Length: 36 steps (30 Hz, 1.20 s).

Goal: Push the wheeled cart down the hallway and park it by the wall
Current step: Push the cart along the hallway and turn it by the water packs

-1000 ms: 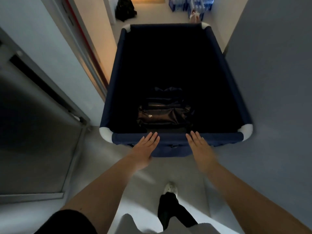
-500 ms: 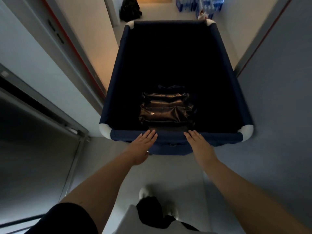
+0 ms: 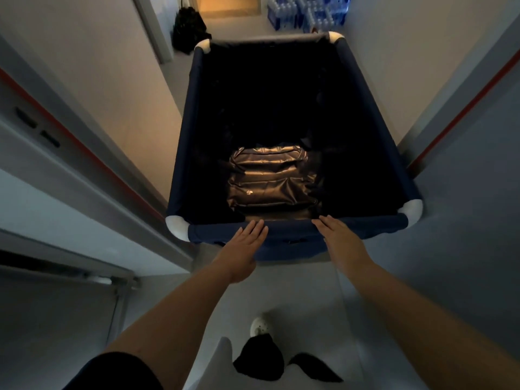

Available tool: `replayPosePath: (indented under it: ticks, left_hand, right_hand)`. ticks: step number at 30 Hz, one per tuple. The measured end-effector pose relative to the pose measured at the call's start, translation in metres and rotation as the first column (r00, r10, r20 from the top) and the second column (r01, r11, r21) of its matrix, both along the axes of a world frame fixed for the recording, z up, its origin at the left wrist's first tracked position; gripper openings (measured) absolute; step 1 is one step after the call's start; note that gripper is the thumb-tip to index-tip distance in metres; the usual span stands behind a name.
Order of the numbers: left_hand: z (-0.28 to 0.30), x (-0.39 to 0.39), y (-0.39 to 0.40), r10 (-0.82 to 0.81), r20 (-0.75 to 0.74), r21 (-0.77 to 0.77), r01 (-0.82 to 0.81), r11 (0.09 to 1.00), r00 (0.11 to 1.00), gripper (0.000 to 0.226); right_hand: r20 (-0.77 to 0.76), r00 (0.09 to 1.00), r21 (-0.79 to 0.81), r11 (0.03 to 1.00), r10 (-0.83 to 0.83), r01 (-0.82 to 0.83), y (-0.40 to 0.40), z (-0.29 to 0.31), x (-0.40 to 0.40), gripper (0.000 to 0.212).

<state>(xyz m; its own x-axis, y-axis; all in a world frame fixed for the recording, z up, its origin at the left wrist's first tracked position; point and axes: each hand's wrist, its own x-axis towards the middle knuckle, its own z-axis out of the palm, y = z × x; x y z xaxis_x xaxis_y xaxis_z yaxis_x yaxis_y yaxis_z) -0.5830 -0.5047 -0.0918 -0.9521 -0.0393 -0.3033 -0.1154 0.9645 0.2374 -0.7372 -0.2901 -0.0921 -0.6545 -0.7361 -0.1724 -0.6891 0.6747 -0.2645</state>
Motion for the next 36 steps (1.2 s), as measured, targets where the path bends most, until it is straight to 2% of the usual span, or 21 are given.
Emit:
replayPosePath:
  ticks: [6, 15, 25, 31, 36]
  left_hand:
    - [0.005, -0.067, -0.053, -0.024, 0.023, 0.014, 0.024, 1.000, 0.999, 0.074]
    - [0.000, -0.164, -0.123, -0.043, -0.033, -0.046, 0.041, 0.998, 0.999, 0.070]
    - [-0.010, -0.286, -0.203, -0.037, -0.128, -0.143, 0.019, 0.989, 0.991, 0.073]
    - [-0.005, -0.356, -0.243, -0.018, -0.116, -0.150, 0.001, 0.989, 0.993, 0.062]
    - [-0.002, -0.420, -0.286, -0.072, -0.146, -0.113, 0.056, 0.992, 0.987, 0.067]
  right_hand:
    - [-0.006, 0.999, -0.022, 0.999, -0.038, 0.037, -0.050, 0.001, -0.058, 0.062]
    - [-0.006, 1.000, -0.051, 0.998, 0.021, -0.021, -0.107, -0.004, -0.155, 0.083]
    - [-0.035, 0.993, -0.123, 0.985, 0.113, -0.117, -0.179, 0.002, -0.277, 0.076]
    - [-0.022, 0.992, -0.129, 0.983, 0.128, -0.130, -0.223, 0.006, -0.346, 0.076]
    - [-0.008, 0.994, -0.125, 0.986, 0.110, -0.110, -0.262, 0.007, -0.405, 0.076]
